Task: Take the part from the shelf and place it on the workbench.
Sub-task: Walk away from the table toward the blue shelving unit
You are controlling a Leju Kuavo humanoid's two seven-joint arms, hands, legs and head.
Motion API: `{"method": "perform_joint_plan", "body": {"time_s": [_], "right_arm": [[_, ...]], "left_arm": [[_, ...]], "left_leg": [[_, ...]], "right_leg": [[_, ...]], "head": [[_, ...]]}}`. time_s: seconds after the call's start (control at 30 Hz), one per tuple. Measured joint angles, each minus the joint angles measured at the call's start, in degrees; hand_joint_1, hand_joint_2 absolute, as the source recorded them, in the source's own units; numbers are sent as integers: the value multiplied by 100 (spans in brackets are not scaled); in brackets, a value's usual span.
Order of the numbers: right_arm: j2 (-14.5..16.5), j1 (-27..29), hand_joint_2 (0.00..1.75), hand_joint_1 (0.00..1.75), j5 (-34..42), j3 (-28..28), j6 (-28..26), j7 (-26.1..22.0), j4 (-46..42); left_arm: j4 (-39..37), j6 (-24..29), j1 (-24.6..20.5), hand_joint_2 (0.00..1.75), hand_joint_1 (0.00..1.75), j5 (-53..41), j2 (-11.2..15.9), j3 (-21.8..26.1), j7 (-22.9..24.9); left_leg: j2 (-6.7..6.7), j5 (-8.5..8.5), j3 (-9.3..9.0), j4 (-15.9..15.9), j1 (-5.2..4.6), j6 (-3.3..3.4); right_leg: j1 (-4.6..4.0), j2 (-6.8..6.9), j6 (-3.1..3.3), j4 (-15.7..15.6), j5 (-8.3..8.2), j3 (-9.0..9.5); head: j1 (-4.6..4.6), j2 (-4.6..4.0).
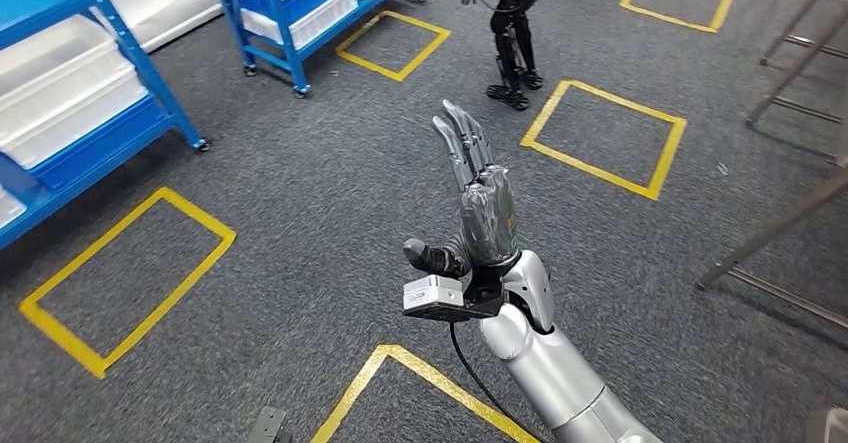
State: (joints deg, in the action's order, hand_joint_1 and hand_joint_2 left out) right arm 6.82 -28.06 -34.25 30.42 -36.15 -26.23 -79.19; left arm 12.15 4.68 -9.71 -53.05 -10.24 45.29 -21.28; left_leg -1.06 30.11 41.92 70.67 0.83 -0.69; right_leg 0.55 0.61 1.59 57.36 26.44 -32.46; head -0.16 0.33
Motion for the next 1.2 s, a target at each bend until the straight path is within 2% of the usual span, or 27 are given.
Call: {"method": "perform_joint_plan", "body": {"time_s": [0.03, 0.07, 0.1, 0.13, 0.2, 0.23, 0.27, 0.33, 0.4, 0.47, 0.5, 0.53, 0.57, 0.6, 0.63, 0.67, 0.7, 0.73, 0.77, 0.87, 0.97, 1.0, 1.07, 1.1, 1.13, 1.2], "right_arm": [[-3, 28, 0, 0, 0, 1, -9, -2, 0], [-5, 54, 0, 0, 0, 1, -24, -4, 0], [-5, 76, 0, 0, 0, 1, -45, -6, 0], [-5, 94, 0, 0, 2, 1, -68, -11, -1], [-6, 124, 0, 0, 23, -3, -117, -39, -2], [-7, 143, 0, 0, 43, -5, -138, -65, -5], [-8, 165, 0, 0, 67, -8, -155, -92, -7], [-4, 199, 0, 0, 105, -10, -171, -129, -11], [5, 213, 0, 0, 125, -10, -171, -148, -13], [5, 233, 0, 0, 121, -11, -174, -166, -7], [2, 252, 0, 0, 113, -12, -177, -174, 2], [0, 271, 0, 0, 102, -12, -179, -181, 13], [-1, 282, 0, 0, 93, -12, -180, -187, 21], [0, 283, 0, 0, 90, -11, -178, -189, 27], [1, 268, 0, 0, 87, -11, -171, -190, 30], [2, 244, 0, 0, 87, -11, -158, -190, 31], [4, 214, 0, 0, 87, -10, -136, -190, 33], [5, 184, 0, 0, 87, -10, -110, -191, 37], [10, 158, 0, 0, 87, -9, -86, -192, 44], [63, 106, 0, 0, 89, -6, -59, -194, 62], [85, 95, 0, 0, 90, -4, -58, -194, 63], [87, 93, 0, 0, 90, -4, -57, -194, 63], [109, 52, 0, 0, 91, 31, -10, -195, 105], [121, 29, 0, 0, 91, 54, 14, -196, 132], [131, 5, 0, 0, 92, 77, 38, -196, 160], [134, -20, 0, 0, 92, 87, 39, -195, 173]], "left_arm": [[0, 2, 0, 0, 0, -11, 3, 0, 9], [0, 2, 5, 0, 0, -23, 7, 0, 15], [0, 1, 11, 0, 0, -37, 10, 0, 17], [0, -2, 14, 0, 0, -49, 16, -1, 19], [0, -10, 6, 0, 0, -79, 25, -9, 20], [0, -15, 8, 0, 0, -91, 30, -16, 21], [0, -17, 16, 0, 0, -99, 39, -24, 20], [0, -19, 52, 0, 0, -94, 73, -34, 12], [0, -27, 70, 0, 0, -75, 106, -35, -2], [0, -54, 65, 0, 0, -59, 122, -35, -9], [0, -69, 62, 0, 0, -55, 127, -35, -5], [0, -82, 64, 0, 0, -55, 128, -35, 2], [0, -90, 66, 0, 0, -54, 129, -36, 9], [0, -92, 66, 0, 0, -51, 127, -36, 14], [0, -92, 60, 0, 0, -46, 124, -36, 14], [0, -92, 51, 0, 0, -40, 118, -36, 10], [0, -91, 34, 0, 0, -32, 112, -35, 3], [0, -91, 17, 0, 0, -17, 107, -35, -8], [0, -90, 6, 0, 0, -3, 104, -34, -20], [0, -86, 5, 0, 0, 28, 110, -33, -38], [0, -84, 8, 0, 0, 31, 114, -33, -40], [0, -84, 8, 0, 0, 31, 115, -33, -40], [0, -75, 7, 0, 0, 49, 119, -33, -36], [0, -70, 17, 0, 0, 57, 123, -33, -33], [0, -66, 28, 0, 0, 66, 129, -33, -31], [0, -66, 47, 0, 0, 66, 141, -33, -32]], "left_leg": [[31, 72, 112, 248, 10, -17], [51, 36, 118, 289, 19, -32], [85, -97, 3, 97, 28, -42], [160, -283, -210, -276, 34, -43], [356, -502, -605, -984, 4, -7], [409, -531, -698, -1164, -16, 28], [404, -510, -712, -1210, -38, 63], [292, -533, -705, -1233, -31, 136], [194, -560, -720, -1270, -10, 208], [93, -572, -721, -1280, -9, 257], [33, -574, -718, -1276, -15, 268], [-36, -573, -716, -1270, -20, 271], [-108, -573, -714, -1261, -23, 271], [-184, -571, -715, -1250, -24, 268], [-261, -568, -717, -1240, -23, 264], [-331, -565, -715, -1230, -24, 257], [-400, -564, -703, -1216, -28, 240], [-460, -569, -683, -1211, -25, 214], [-512, -577, -661, -1211, -20, 181], [-658, -612, -617, -1250, -7, 71], [-694, -617, -601, -1256, -16, 41], [-686, -612, -604, -1252, -13, 43], [-311, -232, -247, -430, -10, 7], [-112, -126, -136, -144, -9, -11], [101, -83, -96, 5, -12, -26], [293, -408, -511, -776, -39, 4]], "right_leg": [[-6, 78, 2, 1, 5, -1], [-9, 150, -1, 4, 12, -2], [-9, 214, -11, 10, 22, 0], [-8, 274, -28, 23, 37, 5], [-31, 373, -80, 63, 80, 9], [-46, 416, -107, 80, 97, 11], [-63, 459, -130, 85, 107, 15], [-59, 505, -181, 93, 137, 32], [-28, 309, -232, 294, 302, -38], [-6, 41, -257, 941, 656, -338], [-3, -12, -260, 1341, 817, -540], [-3, -34, -259, 1644, 895, -703], [-2, -43, -253, 1755, 859, -783], [-1, -54, -240, 1630, 707, -748], [4, -97, -221, 1291, 474, -608], [10, -210, -200, 889, 271, -436], [19, -325, -184, 529, 125, -284], [21, -416, -174, 293, 53, -187], [16, -469, -169, 203, 56, -154], [21, -350, -128, 145, 31, -127], [51, -306, -100, 103, 11, -111], [56, -298, -97, 99, 8, -109], [27, -50, -50, 76, 12, -87], [12, 101, -31, 70, 20, -73], [-8, 260, -17, 71, 36, -59], [-27, 382, -52, 104, 78, -47]], "head": [[-1, 0], [-1, 0], [-1, 0], [-1, 0], [3, 0], [4, 0], [7, 0], [6, 0], [6, 0], [8, 0], [8, 0], [8, 0], [7, 0], [8, 0], [8, 0], [8, 0], [8, 0], [7, 0], [7, 0], [8, 0], [8, 0], [8, 0], [0, 0], [-4, 0], [-8, 0], [-7, 0]]}}
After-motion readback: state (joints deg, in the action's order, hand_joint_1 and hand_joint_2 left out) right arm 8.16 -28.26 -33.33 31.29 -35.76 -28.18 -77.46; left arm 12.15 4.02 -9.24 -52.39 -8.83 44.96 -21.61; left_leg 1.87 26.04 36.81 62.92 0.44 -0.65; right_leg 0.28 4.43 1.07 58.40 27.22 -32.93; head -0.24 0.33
